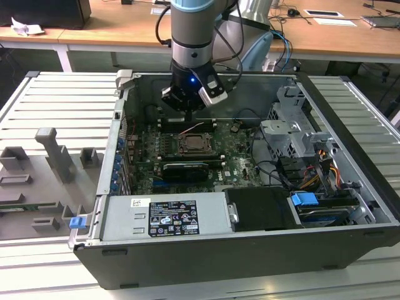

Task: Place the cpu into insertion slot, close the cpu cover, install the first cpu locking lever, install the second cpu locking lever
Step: 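Install the first cpu locking lever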

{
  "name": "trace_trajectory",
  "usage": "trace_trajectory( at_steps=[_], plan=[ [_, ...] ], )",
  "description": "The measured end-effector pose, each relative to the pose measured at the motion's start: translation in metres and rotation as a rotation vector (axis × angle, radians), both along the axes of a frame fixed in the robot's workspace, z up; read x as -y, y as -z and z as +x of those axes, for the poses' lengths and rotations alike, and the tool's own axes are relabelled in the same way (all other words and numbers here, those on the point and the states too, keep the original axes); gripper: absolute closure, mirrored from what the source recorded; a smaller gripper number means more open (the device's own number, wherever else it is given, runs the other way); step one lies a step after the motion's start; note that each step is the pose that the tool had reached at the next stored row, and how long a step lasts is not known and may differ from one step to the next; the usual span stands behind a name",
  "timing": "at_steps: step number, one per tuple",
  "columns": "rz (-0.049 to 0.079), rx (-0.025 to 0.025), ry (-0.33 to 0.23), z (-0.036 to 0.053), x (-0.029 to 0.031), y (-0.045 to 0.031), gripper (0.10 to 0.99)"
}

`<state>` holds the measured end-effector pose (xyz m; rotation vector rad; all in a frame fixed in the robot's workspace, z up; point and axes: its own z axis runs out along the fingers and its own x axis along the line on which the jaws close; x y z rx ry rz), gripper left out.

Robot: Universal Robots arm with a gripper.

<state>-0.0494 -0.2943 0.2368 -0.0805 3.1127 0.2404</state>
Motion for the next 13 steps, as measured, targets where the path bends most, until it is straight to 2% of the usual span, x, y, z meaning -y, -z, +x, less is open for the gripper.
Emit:
trace_trajectory(
  at_steps=[4, 13],
  plan=[
    [-0.011, 0.0001, -0.021, 0.001, 0.0006, 0.0018, 0.98],
    [-0.012, 0.0001, -0.023, 0.0025, 0.0027, 0.0041, 0.98]
  ],
)
